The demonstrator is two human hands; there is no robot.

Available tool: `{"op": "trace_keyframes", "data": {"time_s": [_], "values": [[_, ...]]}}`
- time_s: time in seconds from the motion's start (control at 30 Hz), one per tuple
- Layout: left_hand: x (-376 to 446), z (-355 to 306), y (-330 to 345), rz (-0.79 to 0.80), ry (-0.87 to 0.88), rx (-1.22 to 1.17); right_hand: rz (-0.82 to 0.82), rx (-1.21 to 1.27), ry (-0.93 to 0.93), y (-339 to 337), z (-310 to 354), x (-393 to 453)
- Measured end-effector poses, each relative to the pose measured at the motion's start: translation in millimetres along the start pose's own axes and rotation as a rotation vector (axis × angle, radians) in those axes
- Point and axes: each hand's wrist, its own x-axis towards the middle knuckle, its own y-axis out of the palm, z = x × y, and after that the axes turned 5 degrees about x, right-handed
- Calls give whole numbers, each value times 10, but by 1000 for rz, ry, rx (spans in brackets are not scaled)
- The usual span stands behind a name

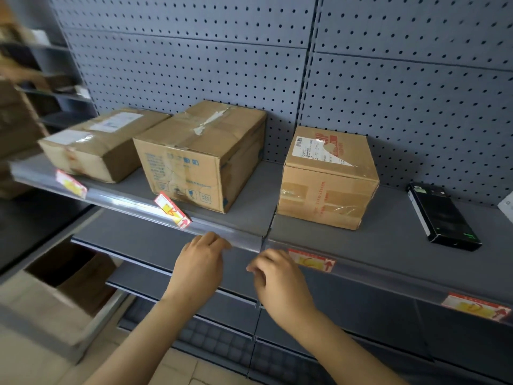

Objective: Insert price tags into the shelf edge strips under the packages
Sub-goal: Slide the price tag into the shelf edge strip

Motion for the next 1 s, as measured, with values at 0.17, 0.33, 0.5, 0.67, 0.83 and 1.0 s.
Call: {"op": "trace_keyframes", "data": {"time_s": [0.17,0.33,0.5,0.67,0.83,1.0], "values": [[266,691,-267,-75,-104,-4,-31,43,12,315,295,394],[493,1271,-421,-90,-23,-74,-176,24,93,663,686,846],[684,1728,-461,-24,154,-96,-281,-49,242,1041,1026,1129],[803,1883,-497,10,258,-222,-342,-127,386,1229,1201,1215],[837,1943,-514,-4,239,-284,-317,-121,411,1224,1221,1281],[825,1983,-490,30,192,-325,-215,-177,377,1130,1176,1320]]}}
